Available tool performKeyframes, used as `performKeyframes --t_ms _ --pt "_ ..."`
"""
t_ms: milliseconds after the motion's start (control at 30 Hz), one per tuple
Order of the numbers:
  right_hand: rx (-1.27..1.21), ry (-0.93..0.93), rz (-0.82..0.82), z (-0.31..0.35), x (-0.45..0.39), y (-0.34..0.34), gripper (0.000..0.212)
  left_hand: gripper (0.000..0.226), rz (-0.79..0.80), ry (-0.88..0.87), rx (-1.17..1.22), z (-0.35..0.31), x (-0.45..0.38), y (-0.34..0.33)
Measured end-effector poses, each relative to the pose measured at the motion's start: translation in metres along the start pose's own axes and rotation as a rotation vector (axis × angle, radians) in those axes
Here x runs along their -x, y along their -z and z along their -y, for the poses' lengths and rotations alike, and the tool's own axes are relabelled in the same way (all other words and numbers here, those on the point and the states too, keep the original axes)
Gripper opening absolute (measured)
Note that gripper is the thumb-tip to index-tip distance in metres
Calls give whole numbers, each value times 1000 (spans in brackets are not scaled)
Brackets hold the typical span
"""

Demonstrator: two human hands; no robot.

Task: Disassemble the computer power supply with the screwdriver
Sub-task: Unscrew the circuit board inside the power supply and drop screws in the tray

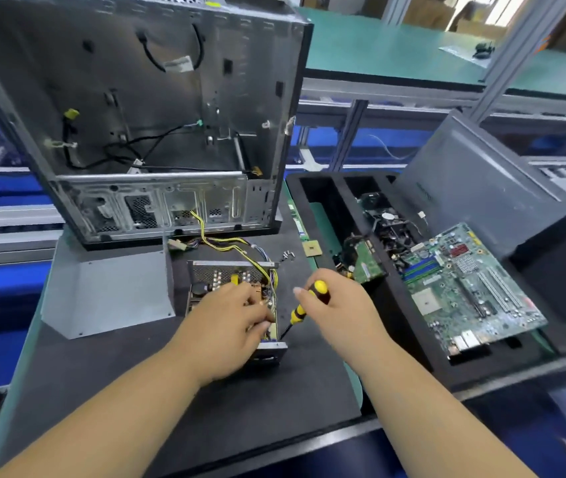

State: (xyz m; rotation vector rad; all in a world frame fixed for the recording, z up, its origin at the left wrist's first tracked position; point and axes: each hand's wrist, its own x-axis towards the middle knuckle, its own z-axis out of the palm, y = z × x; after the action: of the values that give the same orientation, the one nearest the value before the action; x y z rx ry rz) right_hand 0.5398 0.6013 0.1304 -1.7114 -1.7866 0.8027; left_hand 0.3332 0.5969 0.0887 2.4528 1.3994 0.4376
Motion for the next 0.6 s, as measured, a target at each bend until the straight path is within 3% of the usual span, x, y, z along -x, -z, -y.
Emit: performKeyframes --t_ms 200,333,467,600 --pt "-16 38 29 -14 -10 -1 27 67 209 -13 -106 0 -2 4" --pt "-23 103 74 -18 -14 0 27 59 249 26 -140 -2 -6 2" --pt "-15 145 103 -19 -18 1 28 59 186 31 -79 -4 -6 4" --pt "-13 151 124 -21 -22 3 27 46 184 61 -51 -3 -7 3"
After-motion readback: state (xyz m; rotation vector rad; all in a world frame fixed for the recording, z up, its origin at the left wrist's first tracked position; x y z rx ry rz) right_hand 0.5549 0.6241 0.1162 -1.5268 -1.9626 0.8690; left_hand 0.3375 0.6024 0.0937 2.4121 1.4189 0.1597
